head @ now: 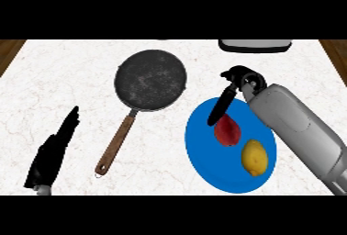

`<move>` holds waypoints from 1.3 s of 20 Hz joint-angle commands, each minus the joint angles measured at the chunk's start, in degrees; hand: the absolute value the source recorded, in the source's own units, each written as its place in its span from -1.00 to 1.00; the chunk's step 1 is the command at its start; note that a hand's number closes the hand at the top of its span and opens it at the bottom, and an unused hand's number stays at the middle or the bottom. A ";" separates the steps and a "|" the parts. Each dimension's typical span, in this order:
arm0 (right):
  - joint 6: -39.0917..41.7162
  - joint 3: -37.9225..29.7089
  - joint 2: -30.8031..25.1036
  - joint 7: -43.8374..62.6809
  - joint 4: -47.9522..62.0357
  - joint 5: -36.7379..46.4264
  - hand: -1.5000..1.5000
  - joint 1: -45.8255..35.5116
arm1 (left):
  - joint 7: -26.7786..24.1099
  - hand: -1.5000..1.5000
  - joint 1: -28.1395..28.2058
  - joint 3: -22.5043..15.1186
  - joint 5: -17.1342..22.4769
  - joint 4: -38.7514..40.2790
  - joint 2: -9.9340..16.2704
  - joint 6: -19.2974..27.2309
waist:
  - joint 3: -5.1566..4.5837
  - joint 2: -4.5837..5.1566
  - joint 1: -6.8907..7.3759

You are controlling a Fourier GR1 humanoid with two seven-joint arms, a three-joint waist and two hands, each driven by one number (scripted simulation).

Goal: Pick the pear from the plate and place it in the pan

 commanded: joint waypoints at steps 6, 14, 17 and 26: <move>1.37 1.29 3.46 11.65 5.67 -0.47 -1.00 -2.42 | 0.45 0.00 -1.49 0.59 -0.99 1.02 -0.55 -0.43 | 0.03 0.01 -0.31; 2.23 3.12 2.72 8.89 6.33 0.69 -1.00 0.78 | 2.41 0.00 0.57 0.36 -2.00 -2.13 -0.90 -0.53 | 0.06 -0.09 -0.35; 2.29 2.58 4.42 9.12 9.16 0.58 -1.00 -1.18 | -0.95 0.00 1.61 0.74 -1.31 -0.58 -1.45 -1.59 | 0.03 0.06 -0.05; 1.03 3.03 4.63 6.72 7.20 3.41 -1.00 4.20 | 0.61 0.00 1.01 3.23 -0.90 -1.17 -1.73 -2.08 | 0.05 -0.07 -0.47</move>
